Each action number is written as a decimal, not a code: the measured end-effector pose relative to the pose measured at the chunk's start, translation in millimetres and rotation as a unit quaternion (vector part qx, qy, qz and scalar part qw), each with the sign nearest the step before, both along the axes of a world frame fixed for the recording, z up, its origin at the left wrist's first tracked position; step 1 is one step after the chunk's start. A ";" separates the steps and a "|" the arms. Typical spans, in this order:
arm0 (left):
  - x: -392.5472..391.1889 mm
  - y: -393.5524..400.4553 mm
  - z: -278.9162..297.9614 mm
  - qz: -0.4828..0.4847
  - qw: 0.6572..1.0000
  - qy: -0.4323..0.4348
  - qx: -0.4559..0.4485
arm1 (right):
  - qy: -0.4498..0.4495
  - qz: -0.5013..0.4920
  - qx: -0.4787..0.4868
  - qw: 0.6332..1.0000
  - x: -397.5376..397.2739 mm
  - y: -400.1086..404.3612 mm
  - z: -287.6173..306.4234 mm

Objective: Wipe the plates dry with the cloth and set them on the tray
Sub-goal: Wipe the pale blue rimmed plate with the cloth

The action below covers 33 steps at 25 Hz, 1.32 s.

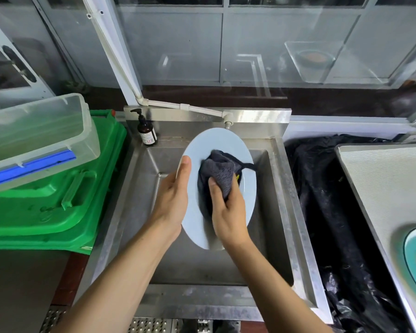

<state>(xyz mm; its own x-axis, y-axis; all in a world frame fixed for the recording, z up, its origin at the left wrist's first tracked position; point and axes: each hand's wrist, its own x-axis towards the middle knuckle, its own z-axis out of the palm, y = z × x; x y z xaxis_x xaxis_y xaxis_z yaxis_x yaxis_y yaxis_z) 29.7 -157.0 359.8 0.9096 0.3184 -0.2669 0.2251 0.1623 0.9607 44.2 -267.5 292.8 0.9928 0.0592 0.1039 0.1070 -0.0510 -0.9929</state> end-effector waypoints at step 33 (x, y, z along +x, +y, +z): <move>-13.3 -2.9 16.7 -0.008 1.000 -0.002 -0.008 | 0.054 -0.181 0.055 0.980 43.6 -44.0 -8.9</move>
<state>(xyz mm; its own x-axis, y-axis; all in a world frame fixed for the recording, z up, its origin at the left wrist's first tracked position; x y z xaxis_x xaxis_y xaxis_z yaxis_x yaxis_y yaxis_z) 16.4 -159.9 376.5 0.9160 0.2990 -0.2674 0.2232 0.1739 0.9591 87.8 -311.5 283.9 0.9523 -0.3048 -0.0167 -0.0041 0.0419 -0.9991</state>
